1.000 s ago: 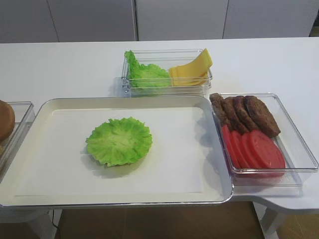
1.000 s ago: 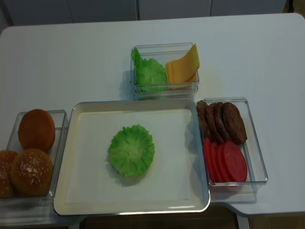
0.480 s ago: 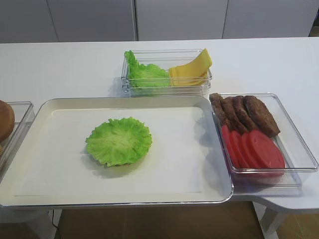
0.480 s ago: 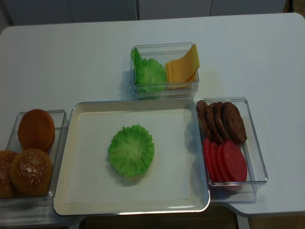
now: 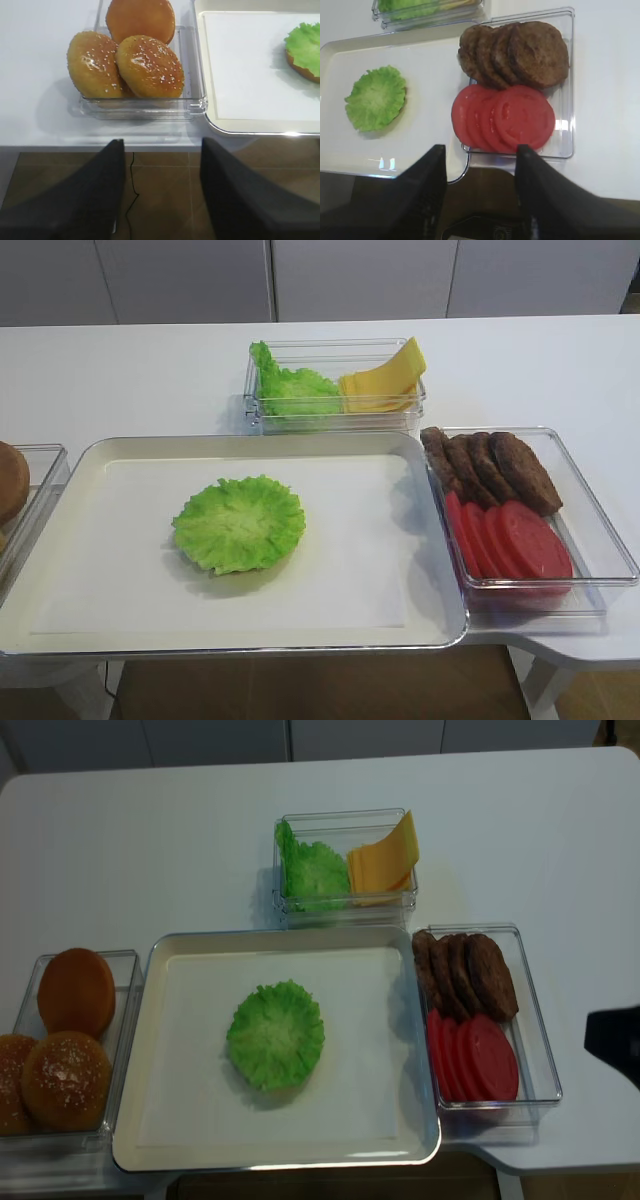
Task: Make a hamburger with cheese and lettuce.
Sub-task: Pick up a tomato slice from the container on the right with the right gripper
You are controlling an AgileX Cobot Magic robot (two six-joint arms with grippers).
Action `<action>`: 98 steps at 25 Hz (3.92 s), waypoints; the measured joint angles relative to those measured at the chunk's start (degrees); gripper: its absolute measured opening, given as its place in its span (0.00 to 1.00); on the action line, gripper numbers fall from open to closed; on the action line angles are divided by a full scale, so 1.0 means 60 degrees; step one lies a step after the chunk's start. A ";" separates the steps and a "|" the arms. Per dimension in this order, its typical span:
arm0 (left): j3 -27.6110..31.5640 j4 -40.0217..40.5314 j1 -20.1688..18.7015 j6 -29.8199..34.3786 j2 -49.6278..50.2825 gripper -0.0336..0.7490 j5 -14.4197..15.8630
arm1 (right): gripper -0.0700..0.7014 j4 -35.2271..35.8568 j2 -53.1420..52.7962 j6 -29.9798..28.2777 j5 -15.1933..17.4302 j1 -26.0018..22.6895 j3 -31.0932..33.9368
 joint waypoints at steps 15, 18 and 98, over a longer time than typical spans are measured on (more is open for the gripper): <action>0.0000 0.0000 0.0000 0.0000 0.0000 0.51 0.0000 | 0.53 0.0015 0.3436 0.0055 -0.1183 0.1697 -0.1153; 0.0000 0.0000 0.0000 0.0000 0.0000 0.51 0.0000 | 0.51 -0.0071 0.4063 0.0258 -0.1473 0.2258 -0.1153; 0.0000 0.0000 0.0000 0.0000 0.0000 0.51 0.0000 | 0.17 -0.5183 0.8505 0.4253 -0.1020 0.5644 -0.2757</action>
